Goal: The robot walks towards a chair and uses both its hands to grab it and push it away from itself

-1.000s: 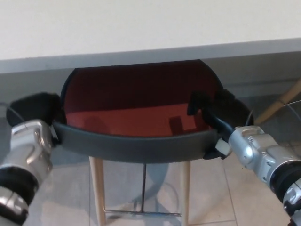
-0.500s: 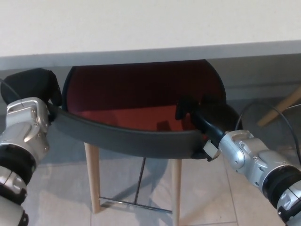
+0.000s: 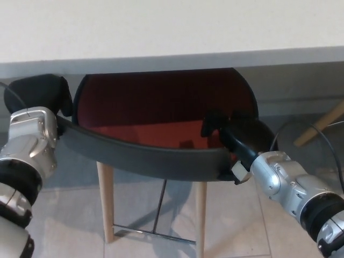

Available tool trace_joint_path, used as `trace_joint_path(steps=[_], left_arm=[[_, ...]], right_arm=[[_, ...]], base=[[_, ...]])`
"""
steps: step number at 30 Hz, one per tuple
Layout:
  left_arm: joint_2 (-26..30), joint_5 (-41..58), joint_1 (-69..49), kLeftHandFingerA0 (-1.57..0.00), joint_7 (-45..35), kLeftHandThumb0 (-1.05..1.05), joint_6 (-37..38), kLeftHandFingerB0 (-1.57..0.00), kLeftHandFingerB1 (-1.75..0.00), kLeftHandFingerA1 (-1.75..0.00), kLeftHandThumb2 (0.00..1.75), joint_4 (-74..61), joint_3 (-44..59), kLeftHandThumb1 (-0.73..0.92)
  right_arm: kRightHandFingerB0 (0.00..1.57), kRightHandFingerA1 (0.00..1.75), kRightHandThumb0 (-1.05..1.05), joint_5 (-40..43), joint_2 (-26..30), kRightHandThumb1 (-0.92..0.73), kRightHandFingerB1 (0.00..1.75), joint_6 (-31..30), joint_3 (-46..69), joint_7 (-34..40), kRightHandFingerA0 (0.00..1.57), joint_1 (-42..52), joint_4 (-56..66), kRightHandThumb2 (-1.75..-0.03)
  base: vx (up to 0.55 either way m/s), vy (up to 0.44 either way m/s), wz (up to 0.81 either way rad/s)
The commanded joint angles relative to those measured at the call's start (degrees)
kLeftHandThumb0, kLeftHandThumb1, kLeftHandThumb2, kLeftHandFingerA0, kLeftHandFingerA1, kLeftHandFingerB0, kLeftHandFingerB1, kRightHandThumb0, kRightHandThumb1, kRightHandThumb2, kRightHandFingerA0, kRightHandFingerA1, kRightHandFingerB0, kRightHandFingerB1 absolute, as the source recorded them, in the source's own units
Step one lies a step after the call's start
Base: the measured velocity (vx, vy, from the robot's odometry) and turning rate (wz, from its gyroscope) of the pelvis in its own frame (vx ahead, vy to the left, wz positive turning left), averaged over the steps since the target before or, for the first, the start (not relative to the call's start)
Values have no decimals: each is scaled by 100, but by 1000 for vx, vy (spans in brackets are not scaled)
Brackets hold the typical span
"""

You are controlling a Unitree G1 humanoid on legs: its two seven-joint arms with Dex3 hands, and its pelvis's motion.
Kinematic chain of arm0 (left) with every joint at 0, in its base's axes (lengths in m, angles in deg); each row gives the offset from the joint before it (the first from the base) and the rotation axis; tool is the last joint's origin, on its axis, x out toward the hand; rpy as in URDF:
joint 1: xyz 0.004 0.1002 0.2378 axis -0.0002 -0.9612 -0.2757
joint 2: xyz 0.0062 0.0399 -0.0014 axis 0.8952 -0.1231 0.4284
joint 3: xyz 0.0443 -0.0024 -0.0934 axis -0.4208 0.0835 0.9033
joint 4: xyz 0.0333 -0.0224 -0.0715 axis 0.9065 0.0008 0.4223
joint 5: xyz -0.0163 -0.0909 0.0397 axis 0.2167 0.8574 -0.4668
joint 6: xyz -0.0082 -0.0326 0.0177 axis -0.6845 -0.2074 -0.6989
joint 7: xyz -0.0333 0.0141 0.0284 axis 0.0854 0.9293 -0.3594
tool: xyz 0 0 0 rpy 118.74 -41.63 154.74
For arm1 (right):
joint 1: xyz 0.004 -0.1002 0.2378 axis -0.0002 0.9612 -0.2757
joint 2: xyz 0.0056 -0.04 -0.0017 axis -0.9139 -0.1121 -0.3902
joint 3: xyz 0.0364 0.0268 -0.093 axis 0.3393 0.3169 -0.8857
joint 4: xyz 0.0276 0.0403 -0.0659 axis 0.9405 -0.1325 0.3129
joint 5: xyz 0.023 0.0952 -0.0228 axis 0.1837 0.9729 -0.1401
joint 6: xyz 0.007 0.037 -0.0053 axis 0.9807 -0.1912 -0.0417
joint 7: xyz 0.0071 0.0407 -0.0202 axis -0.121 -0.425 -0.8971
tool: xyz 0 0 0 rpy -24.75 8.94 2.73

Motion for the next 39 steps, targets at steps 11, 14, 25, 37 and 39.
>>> trace_joint_path(steps=[11,14,25,37,39], left_arm=[[-75,947,-1814,-70,-704,-20,1549,-58,-50,-80,60,-1265,584,71],[-66,932,-1865,-70,-739,-20,1535,-58,-50,-80,60,-1357,616,71],[775,1150,-3179,0,-1771,-67,1484,0,-12,-18,78,-1837,727,40],[1776,1632,-4566,0,-1331,-65,2389,0,0,0,72,-1277,1609,51],[1865,1744,-4688,0,-1313,-62,2547,0,0,0,71,-1160,1803,51]], right_arm=[[11,59,-49,353,641,-61,47,496,288,-401,22,419,258,-91],[11,59,-49,354,649,-61,47,503,292,-415,22,427,275,-91],[0,10,-104,603,1097,-60,0,20,607,-1063,0,934,674,-93],[0,0,-105,806,2350,-61,0,-308,1049,-2201,0,2229,2825,-60],[0,0,-105,910,2549,-61,0,-311,1194,-2346,0,2495,3268,-60]], base=[[0,0,0],[0,0,0],[0,0,0],[0,0,-3],[0,0,9]])
